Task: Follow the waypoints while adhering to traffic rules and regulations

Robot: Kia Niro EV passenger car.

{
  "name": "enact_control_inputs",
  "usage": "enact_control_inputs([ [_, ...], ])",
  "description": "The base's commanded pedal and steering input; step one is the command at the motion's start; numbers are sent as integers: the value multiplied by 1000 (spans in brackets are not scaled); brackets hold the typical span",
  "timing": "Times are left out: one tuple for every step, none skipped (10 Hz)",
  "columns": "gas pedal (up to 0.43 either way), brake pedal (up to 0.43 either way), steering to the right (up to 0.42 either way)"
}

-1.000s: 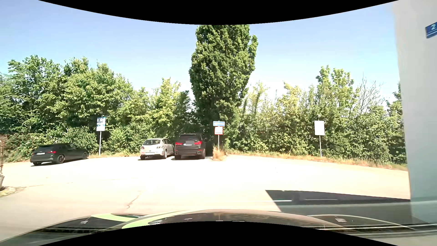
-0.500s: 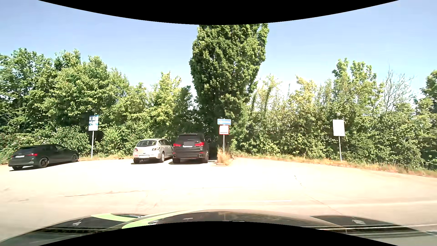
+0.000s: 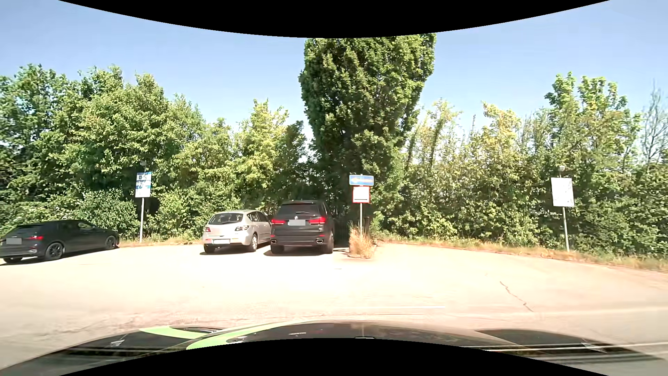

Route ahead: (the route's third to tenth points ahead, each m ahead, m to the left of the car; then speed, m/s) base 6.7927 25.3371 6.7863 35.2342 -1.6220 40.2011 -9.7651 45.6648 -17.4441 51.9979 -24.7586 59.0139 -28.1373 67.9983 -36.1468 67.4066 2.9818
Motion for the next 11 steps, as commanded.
enact_control_inputs([
  [0,0,-244],
  [0,0,-294],
  [0,0,-342],
  [130,0,-393],
  [130,0,-430],
  [138,0,-472],
  [169,0,-513],
  [177,0,-541],
  [177,0,-567],
  [177,0,-598],
  [177,0,-629],
])
